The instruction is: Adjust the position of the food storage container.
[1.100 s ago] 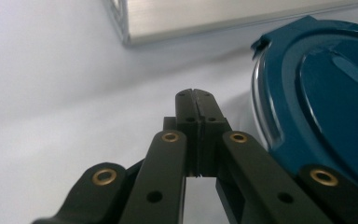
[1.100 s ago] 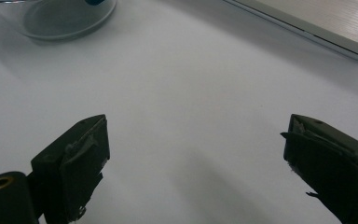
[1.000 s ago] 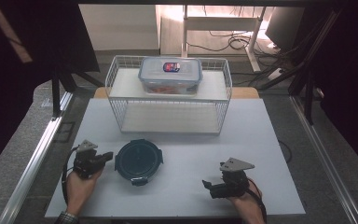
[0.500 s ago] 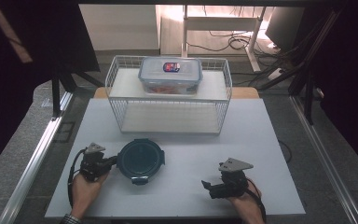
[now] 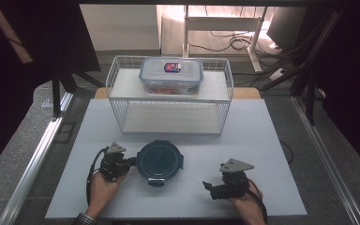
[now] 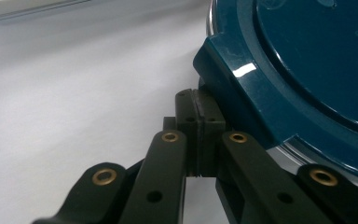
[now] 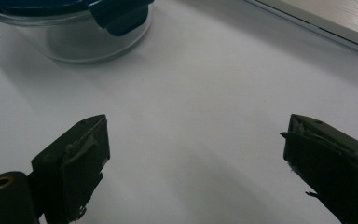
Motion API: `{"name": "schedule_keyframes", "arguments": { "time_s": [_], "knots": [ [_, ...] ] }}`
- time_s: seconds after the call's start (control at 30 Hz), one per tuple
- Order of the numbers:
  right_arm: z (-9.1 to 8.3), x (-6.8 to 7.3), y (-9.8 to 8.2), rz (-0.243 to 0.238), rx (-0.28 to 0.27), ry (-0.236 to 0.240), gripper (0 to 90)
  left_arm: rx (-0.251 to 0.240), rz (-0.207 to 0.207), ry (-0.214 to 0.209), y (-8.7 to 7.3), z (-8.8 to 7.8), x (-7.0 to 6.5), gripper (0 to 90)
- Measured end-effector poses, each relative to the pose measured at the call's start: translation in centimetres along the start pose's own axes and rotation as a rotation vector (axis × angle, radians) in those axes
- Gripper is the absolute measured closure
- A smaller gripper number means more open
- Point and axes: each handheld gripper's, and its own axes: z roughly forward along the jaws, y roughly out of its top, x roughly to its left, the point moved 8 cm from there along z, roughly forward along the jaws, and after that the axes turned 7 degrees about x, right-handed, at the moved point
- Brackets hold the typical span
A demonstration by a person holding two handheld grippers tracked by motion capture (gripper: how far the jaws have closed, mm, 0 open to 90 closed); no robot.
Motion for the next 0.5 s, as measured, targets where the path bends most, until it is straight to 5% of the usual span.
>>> {"name": "schedule_keyframes", "arguments": {
  "time_s": [0.5],
  "knots": [
    [0.0,-0.2,-0.1,0.005,0.002,-0.006,6.7,0.006,0.043,-0.077,0.4,1.2,-3.6,90.0]
  ]
}}
